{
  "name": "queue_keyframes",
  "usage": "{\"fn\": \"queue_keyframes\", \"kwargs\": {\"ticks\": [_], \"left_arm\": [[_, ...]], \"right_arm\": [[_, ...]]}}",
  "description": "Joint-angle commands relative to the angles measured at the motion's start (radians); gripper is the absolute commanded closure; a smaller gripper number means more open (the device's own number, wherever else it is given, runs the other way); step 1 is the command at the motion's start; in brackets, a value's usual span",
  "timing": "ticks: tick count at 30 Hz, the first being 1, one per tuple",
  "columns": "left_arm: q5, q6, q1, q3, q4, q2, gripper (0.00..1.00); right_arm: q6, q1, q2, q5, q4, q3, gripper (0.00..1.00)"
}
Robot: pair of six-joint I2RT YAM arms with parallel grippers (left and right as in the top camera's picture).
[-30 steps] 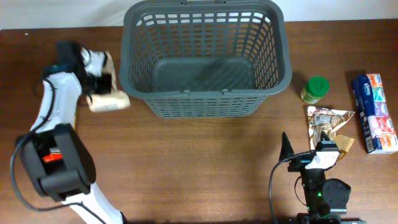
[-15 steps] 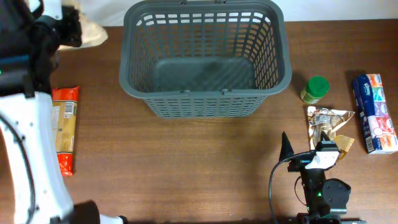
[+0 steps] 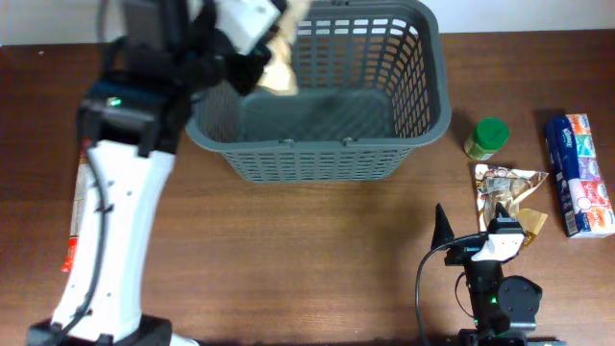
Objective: Pack container
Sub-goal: 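Lower the bag into the basket and open the left gripper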
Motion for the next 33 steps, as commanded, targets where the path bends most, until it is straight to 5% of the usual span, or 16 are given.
{"fn": "queue_keyframes", "kwargs": {"ticks": [1, 24, 26, 27, 29, 30, 33], "left_arm": [[0.026, 0.067, -0.055, 0.016, 0.016, 0.075, 0.98], [-0.065, 0.066, -0.074, 0.015, -0.103, 0.406, 0.98], [-0.072, 0.066, -0.073, 0.015, -0.105, 0.406, 0.80], [-0.071, 0.066, -0.073, 0.015, -0.108, 0.406, 0.61], [-0.071, 0.066, -0.073, 0.015, -0.115, 0.406, 0.09], [-0.071, 0.064, -0.073, 0.015, -0.116, 0.406, 0.01], [-0.071, 0.058, -0.074, 0.015, -0.122, 0.406, 0.01]], "right_arm": [[-0.008, -0.008, -0.011, -0.013, -0.005, -0.005, 0.01], [-0.008, -0.008, -0.011, -0.013, -0.005, -0.005, 0.01], [-0.008, -0.008, -0.011, -0.013, -0.005, -0.005, 0.01], [-0.008, -0.008, -0.011, -0.013, -0.005, -0.005, 0.01], [-0.008, -0.008, -0.011, -0.013, -0.005, -0.005, 0.01], [-0.008, -0.008, -0.011, -0.013, -0.005, -0.005, 0.01], [-0.008, -0.008, -0.011, -0.013, -0.005, -0.005, 0.01]]}}
